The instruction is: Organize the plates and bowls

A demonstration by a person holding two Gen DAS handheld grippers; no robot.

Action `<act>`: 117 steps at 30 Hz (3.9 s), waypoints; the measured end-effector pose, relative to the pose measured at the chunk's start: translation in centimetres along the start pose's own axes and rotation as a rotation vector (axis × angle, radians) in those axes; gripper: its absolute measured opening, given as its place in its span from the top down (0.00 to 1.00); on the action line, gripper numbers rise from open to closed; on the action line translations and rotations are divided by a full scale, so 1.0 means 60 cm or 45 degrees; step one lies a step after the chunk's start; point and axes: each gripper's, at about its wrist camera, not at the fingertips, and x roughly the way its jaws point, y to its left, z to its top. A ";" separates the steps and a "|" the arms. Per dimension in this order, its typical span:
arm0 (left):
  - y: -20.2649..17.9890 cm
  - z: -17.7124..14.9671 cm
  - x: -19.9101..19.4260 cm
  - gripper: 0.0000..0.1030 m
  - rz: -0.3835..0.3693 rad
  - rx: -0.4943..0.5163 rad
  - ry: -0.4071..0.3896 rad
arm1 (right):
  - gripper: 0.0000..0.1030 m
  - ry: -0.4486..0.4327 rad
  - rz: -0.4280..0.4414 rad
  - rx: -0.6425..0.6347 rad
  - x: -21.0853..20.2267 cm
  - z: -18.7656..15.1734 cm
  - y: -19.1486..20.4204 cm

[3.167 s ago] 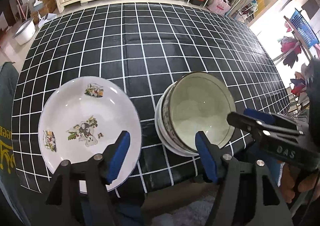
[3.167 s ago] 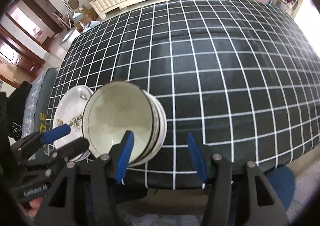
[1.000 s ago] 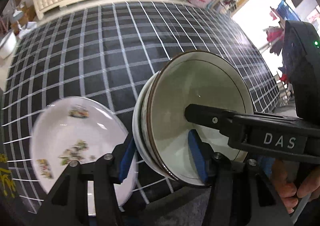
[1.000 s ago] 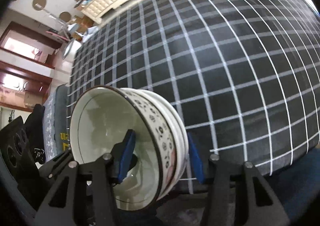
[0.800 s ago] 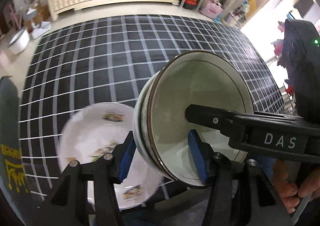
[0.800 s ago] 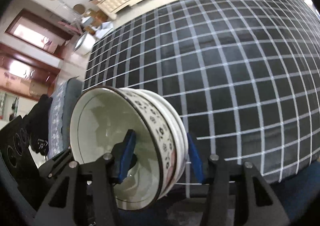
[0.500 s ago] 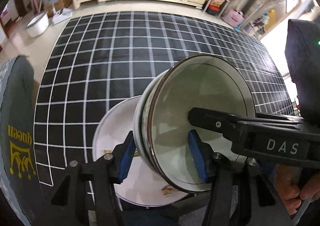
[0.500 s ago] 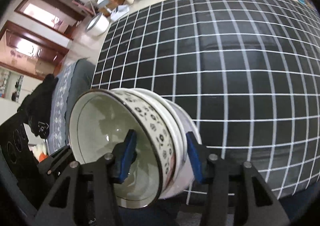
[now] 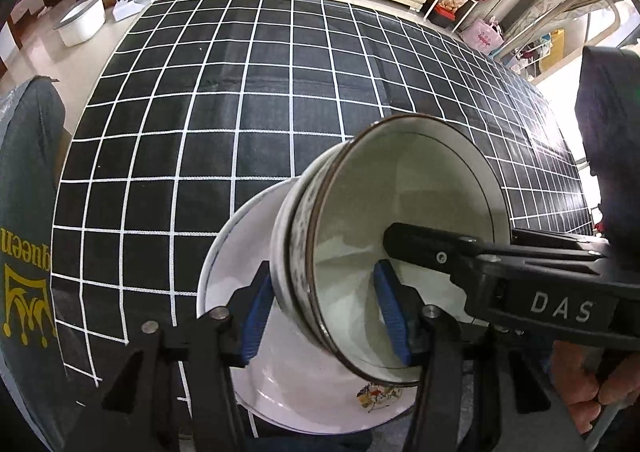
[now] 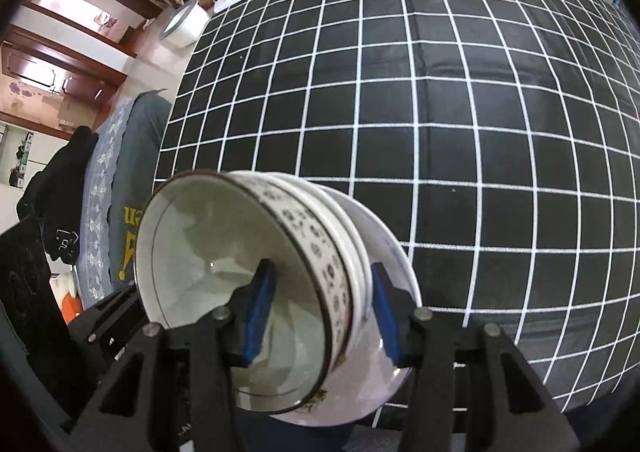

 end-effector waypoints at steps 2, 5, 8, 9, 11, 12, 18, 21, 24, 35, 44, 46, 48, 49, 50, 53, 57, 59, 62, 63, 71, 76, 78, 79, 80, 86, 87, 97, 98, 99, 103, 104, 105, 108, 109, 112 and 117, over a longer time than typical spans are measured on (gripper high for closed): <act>0.001 0.000 0.001 0.53 -0.011 -0.007 -0.001 | 0.51 0.011 0.003 0.002 0.001 -0.001 -0.006; 0.002 0.003 0.000 0.53 -0.014 -0.019 -0.003 | 0.51 0.012 0.015 -0.006 -0.001 -0.003 -0.009; 0.000 0.000 -0.001 0.53 -0.010 -0.021 -0.006 | 0.51 0.010 0.036 -0.001 -0.002 -0.004 -0.014; -0.001 0.000 -0.001 0.53 -0.009 -0.015 -0.006 | 0.51 0.009 0.043 0.000 -0.002 -0.004 -0.016; -0.002 -0.002 -0.003 0.53 -0.002 -0.011 -0.007 | 0.51 -0.018 0.027 -0.027 -0.008 -0.006 -0.013; -0.004 -0.003 -0.005 0.53 0.002 -0.010 -0.014 | 0.51 -0.029 0.023 -0.044 -0.011 -0.007 -0.012; -0.013 -0.002 -0.039 0.47 0.057 0.004 -0.120 | 0.51 -0.098 -0.015 -0.099 -0.032 -0.012 -0.010; -0.022 -0.009 -0.067 0.47 0.095 -0.005 -0.187 | 0.51 -0.177 -0.031 -0.140 -0.058 -0.018 -0.006; -0.042 -0.016 -0.094 0.47 0.153 0.022 -0.254 | 0.51 -0.252 -0.045 -0.216 -0.087 -0.029 0.005; -0.158 -0.067 -0.216 0.44 0.327 0.125 -0.581 | 0.49 -0.621 -0.120 -0.370 -0.237 -0.113 0.011; -0.235 -0.123 -0.255 0.44 0.342 0.159 -0.733 | 0.45 -0.812 -0.241 -0.344 -0.336 -0.189 -0.029; -0.251 -0.139 -0.264 0.37 0.335 0.174 -0.766 | 0.43 -0.855 -0.263 -0.347 -0.353 -0.210 -0.039; -0.264 -0.152 -0.274 0.31 0.316 0.188 -0.802 | 0.32 -0.899 -0.276 -0.348 -0.368 -0.232 -0.045; -0.270 -0.157 -0.279 0.26 0.314 0.194 -0.819 | 0.29 -0.928 -0.284 -0.341 -0.376 -0.243 -0.048; -0.278 -0.165 -0.283 0.24 0.310 0.204 -0.835 | 0.22 -0.962 -0.287 -0.334 -0.385 -0.255 -0.052; -0.302 -0.185 -0.292 0.21 0.325 0.257 -0.850 | 0.08 -1.043 -0.312 -0.337 -0.408 -0.286 -0.060; -0.326 -0.226 -0.301 0.08 0.302 0.301 -0.889 | 0.00 -1.129 -0.377 -0.337 -0.425 -0.329 -0.070; -0.334 -0.242 -0.302 0.00 0.286 0.309 -0.889 | 0.00 -1.139 -0.390 -0.339 -0.428 -0.349 -0.078; -0.340 -0.267 -0.300 0.00 0.280 0.301 -0.895 | 0.00 -1.149 -0.420 -0.335 -0.431 -0.377 -0.089; -0.341 -0.274 -0.300 0.00 0.269 0.298 -0.897 | 0.00 -1.158 -0.436 -0.325 -0.432 -0.386 -0.094; -0.360 -0.321 -0.309 0.00 0.219 0.283 -0.941 | 0.00 -1.155 -0.433 -0.292 -0.421 -0.444 -0.116; -0.368 -0.337 -0.315 0.00 0.213 0.289 -0.962 | 0.00 -1.162 -0.415 -0.286 -0.427 -0.462 -0.123; -0.370 -0.341 -0.316 0.00 0.220 0.296 -0.967 | 0.00 -1.169 -0.405 -0.281 -0.431 -0.465 -0.121; -0.372 -0.342 -0.317 0.00 0.218 0.296 -0.969 | 0.00 -1.170 -0.403 -0.281 -0.431 -0.470 -0.123; -0.371 -0.346 -0.317 0.00 0.215 0.294 -0.969 | 0.00 -1.174 -0.402 -0.284 -0.433 -0.474 -0.122; -0.370 -0.355 -0.317 0.00 0.224 0.306 -0.957 | 0.00 -1.198 -0.393 -0.288 -0.438 -0.485 -0.122; -0.370 -0.356 -0.317 0.00 0.225 0.305 -0.959 | 0.00 -1.196 -0.395 -0.291 -0.437 -0.485 -0.122; -0.363 -0.361 -0.319 0.00 0.228 0.290 -0.961 | 0.00 -1.161 -0.385 -0.299 -0.430 -0.486 -0.122; -0.362 -0.362 -0.320 0.00 0.222 0.289 -0.962 | 0.00 -1.166 -0.383 -0.299 -0.430 -0.487 -0.122; -0.362 -0.362 -0.320 0.00 0.219 0.287 -0.960 | 0.00 -1.169 -0.383 -0.298 -0.431 -0.488 -0.121; -0.361 -0.364 -0.321 0.00 0.222 0.291 -0.961 | 0.00 -1.167 -0.375 -0.295 -0.431 -0.488 -0.123; -0.361 -0.364 -0.320 0.00 0.221 0.289 -0.961 | 0.00 -1.167 -0.375 -0.295 -0.431 -0.488 -0.123; -0.361 -0.364 -0.321 0.00 0.224 0.289 -0.961 | 0.00 -1.167 -0.377 -0.294 -0.431 -0.488 -0.122; -0.362 -0.365 -0.323 0.00 0.235 0.289 -0.964 | 0.00 -1.166 -0.383 -0.294 -0.430 -0.489 -0.123; -0.362 -0.366 -0.323 0.00 0.239 0.289 -0.963 | 0.00 -1.164 -0.383 -0.293 -0.430 -0.489 -0.123; -0.360 -0.366 -0.324 0.00 0.242 0.285 -0.959 | 0.00 -1.155 -0.373 -0.292 -0.428 -0.488 -0.126; -0.358 -0.365 -0.327 0.00 0.242 0.286 -0.963 | 0.00 -1.170 -0.373 -0.299 -0.435 -0.488 -0.125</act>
